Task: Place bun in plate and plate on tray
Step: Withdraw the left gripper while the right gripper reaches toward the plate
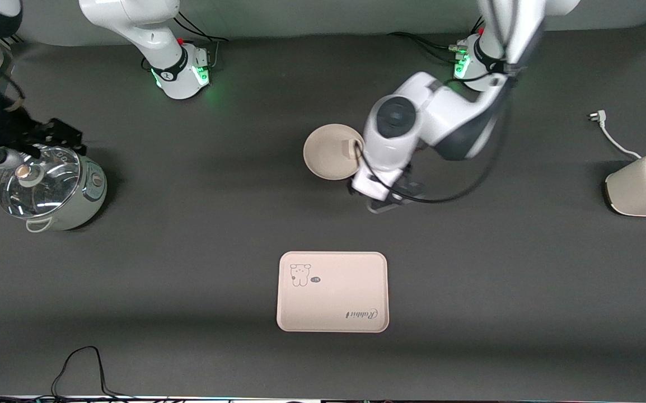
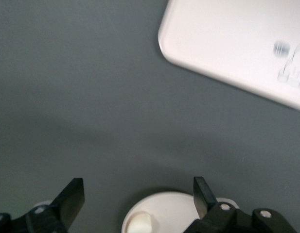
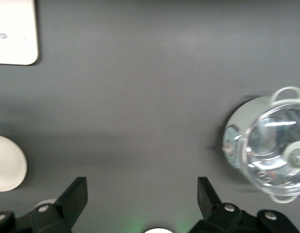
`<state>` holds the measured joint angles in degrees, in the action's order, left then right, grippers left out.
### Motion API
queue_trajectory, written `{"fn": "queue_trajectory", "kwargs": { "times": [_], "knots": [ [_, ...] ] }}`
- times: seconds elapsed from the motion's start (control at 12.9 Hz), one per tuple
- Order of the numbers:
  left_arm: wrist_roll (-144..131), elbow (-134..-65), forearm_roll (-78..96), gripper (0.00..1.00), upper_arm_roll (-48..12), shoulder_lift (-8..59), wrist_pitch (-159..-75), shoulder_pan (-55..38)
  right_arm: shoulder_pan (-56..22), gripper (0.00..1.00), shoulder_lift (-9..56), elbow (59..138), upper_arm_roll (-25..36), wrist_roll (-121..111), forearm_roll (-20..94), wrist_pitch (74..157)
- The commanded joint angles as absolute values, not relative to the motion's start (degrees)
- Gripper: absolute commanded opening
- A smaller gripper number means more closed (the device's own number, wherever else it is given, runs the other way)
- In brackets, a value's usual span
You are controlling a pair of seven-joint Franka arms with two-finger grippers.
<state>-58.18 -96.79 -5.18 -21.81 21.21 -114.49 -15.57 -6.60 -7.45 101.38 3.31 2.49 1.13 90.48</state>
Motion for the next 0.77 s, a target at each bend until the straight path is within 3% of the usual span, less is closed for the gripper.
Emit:
{"fn": "queue_trajectory", "kwargs": {
  "times": [0.0, 0.46, 0.7],
  "knots": [
    [-47.9, -93.5, -2.7, 1.00, -22.3, 18.9, -108.2, -7.8, -16.1, 1.00, -11.6, 106.4, 3.5, 12.3, 2.3, 92.9],
    [-27.0, -82.3, -2.7, 1.00, -22.0, 17.9, -94.5, 11.8, -43.6, 1.00, -6.5, 107.1, 3.4, 40.6, 2.3, 100.1],
    [-19.4, -78.8, -2.8, 1.00, -22.0, 17.8, -90.4, 17.7, -53.5, 1.00, -2.9, 107.1, 3.3, 47.3, 2.6, 103.4]
  ]
}}
